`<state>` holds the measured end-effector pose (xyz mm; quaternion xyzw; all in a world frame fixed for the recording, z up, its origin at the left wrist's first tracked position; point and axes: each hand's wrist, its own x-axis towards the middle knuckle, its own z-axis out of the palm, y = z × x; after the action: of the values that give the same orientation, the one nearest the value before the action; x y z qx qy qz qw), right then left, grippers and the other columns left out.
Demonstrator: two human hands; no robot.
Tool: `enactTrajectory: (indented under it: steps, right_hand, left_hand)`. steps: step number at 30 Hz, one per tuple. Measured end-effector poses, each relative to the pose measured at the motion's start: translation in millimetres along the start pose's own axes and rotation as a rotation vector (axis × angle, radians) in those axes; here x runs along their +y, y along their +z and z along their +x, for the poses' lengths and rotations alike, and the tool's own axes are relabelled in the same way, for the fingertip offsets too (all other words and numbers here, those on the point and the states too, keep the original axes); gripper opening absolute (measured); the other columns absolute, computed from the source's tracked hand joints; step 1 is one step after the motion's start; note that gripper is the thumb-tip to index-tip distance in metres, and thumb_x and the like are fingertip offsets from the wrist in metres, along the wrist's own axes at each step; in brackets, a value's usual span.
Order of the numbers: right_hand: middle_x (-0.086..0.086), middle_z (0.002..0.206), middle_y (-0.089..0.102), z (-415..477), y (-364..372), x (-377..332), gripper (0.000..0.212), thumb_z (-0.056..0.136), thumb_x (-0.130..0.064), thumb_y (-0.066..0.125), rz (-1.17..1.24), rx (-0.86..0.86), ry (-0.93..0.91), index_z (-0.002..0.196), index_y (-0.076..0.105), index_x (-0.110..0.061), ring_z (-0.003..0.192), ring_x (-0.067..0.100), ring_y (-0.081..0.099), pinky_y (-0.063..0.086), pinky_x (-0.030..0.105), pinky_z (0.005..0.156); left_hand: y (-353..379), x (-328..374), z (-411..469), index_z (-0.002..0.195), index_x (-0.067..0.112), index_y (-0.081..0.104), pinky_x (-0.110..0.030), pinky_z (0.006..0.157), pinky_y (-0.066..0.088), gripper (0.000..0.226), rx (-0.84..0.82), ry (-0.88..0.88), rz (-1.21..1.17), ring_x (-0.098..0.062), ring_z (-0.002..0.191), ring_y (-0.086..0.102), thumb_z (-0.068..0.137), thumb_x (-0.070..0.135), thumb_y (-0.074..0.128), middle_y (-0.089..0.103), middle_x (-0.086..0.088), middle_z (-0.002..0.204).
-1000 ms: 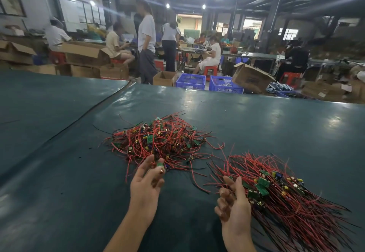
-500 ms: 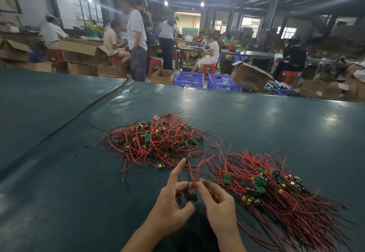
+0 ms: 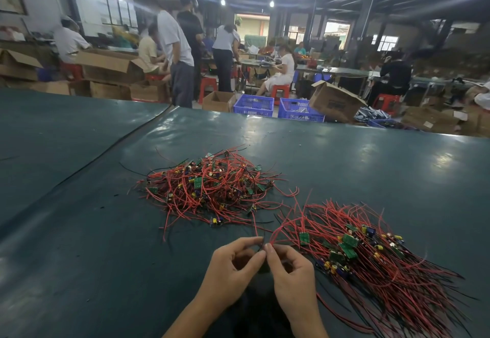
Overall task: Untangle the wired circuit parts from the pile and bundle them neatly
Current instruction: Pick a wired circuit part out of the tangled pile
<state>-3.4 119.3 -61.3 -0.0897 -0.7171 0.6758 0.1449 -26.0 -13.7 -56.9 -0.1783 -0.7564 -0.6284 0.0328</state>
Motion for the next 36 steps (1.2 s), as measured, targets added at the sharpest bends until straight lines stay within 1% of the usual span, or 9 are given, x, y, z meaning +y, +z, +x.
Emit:
enactTrajectory:
  steps: [4, 7, 12, 15, 18, 22, 27, 32, 36]
  right_hand:
    - [0.002, 0.071, 0.071, 0.9, -1.1, 0.2, 0.016, 0.091, -0.021, 0.067, 0.003, 0.032, -0.015, 0.078, 0.075, -0.017, 0.061, 0.011, 0.062, 0.051, 0.021, 0.059]
    - [-0.004, 0.062, 0.065, 1.1, -1.4, -0.9, 0.021, 0.093, -0.023, 0.065, 0.017, 0.082, -0.015, 0.074, 0.073, -0.016, 0.052, 0.001, 0.051, 0.043, 0.015, 0.050]
    - [-0.008, 0.058, 0.062, 2.8, 0.5, -0.1, 0.020, 0.094, -0.026, 0.061, 0.056, 0.115, 0.036, 0.081, 0.073, -0.017, 0.053, 0.000, 0.053, 0.043, 0.020, 0.054]
    - [-0.004, 0.054, 0.056, 1.4, -0.2, -3.0, 0.021, 0.095, -0.025, 0.060, 0.120, 0.097, 0.049, 0.079, 0.073, -0.021, 0.049, 0.007, 0.048, 0.038, 0.024, 0.049]
    - [-0.001, 0.058, 0.056, -1.2, 0.1, -7.0, 0.022, 0.095, -0.022, 0.058, 0.166, 0.062, 0.016, 0.080, 0.074, -0.026, 0.049, 0.008, 0.046, 0.037, 0.022, 0.045]
    - [0.001, 0.062, 0.063, -2.3, 1.2, -10.4, 0.019, 0.092, -0.023, 0.060, 0.172, 0.069, -0.004, 0.079, 0.074, -0.020, 0.050, 0.012, 0.049, 0.040, 0.022, 0.045]
    - [0.008, 0.072, 0.072, -4.3, 4.9, -9.2, 0.022, 0.092, -0.015, 0.065, 0.091, 0.023, -0.077, 0.074, 0.078, -0.017, 0.064, 0.017, 0.067, 0.054, 0.024, 0.060]
    - [0.005, 0.074, 0.075, -3.5, 5.9, -7.6, 0.031, 0.093, -0.015, 0.062, 0.119, 0.019, -0.011, 0.068, 0.078, -0.022, 0.075, 0.012, 0.071, 0.055, 0.021, 0.067]
    - [0.003, 0.074, 0.075, -0.7, 5.7, -5.9, 0.029, 0.093, -0.019, 0.063, 0.165, 0.086, 0.047, 0.070, 0.080, -0.023, 0.074, 0.008, 0.070, 0.053, 0.019, 0.065]
  left_hand:
    - [-0.1, 0.2, 3.1, 0.092, 0.019, 0.073, -0.015, 0.070, 0.052, 0.016, 0.049, -0.051, -0.050, -0.009, 0.081, 0.072, 0.089, 0.006, 0.067, 0.076, 0.006, 0.085]
    - [-0.2, -0.1, 6.1, 0.095, 0.007, 0.064, -0.023, 0.063, 0.055, 0.007, 0.114, -0.117, -0.151, -0.018, 0.079, 0.073, 0.095, 0.008, 0.058, 0.076, -0.004, 0.084]
    - [2.6, 2.0, 8.9, 0.100, 0.003, 0.046, -0.028, 0.055, 0.055, 0.011, 0.170, -0.239, -0.408, -0.031, 0.072, 0.072, 0.102, 0.013, 0.043, 0.076, -0.011, 0.092]
    - [3.1, 0.1, 7.7, 0.096, 0.007, 0.045, -0.029, 0.056, 0.055, 0.011, 0.144, -0.288, -0.503, -0.030, 0.071, 0.072, 0.101, 0.017, 0.046, 0.075, -0.014, 0.094]
    - [2.2, -0.8, 6.3, 0.095, 0.006, 0.048, -0.028, 0.055, 0.055, 0.021, 0.104, -0.299, -0.557, -0.023, 0.061, 0.068, 0.089, 0.021, 0.063, 0.073, -0.014, 0.083]
    - [2.6, 0.7, 5.0, 0.099, 0.004, 0.068, -0.023, 0.058, 0.053, 0.036, 0.001, -0.258, -0.455, -0.015, 0.058, 0.063, 0.071, 0.027, 0.073, 0.072, -0.009, 0.074]
    - [5.5, -0.4, 2.1, 0.091, 0.007, 0.074, -0.023, 0.061, 0.051, 0.027, -0.017, -0.187, -0.350, -0.015, 0.062, 0.063, 0.081, 0.031, 0.066, 0.072, -0.007, 0.071]
    - [3.1, -0.5, 1.1, 0.089, 0.011, 0.074, -0.020, 0.061, 0.051, 0.028, -0.059, -0.167, -0.262, -0.011, 0.063, 0.065, 0.073, 0.035, 0.075, 0.072, -0.003, 0.070]
    - [6.0, -0.4, 0.9, 0.085, 0.015, 0.074, -0.022, 0.063, 0.051, 0.010, -0.041, -0.109, -0.167, -0.011, 0.062, 0.065, 0.088, 0.024, 0.069, 0.073, -0.003, 0.070]
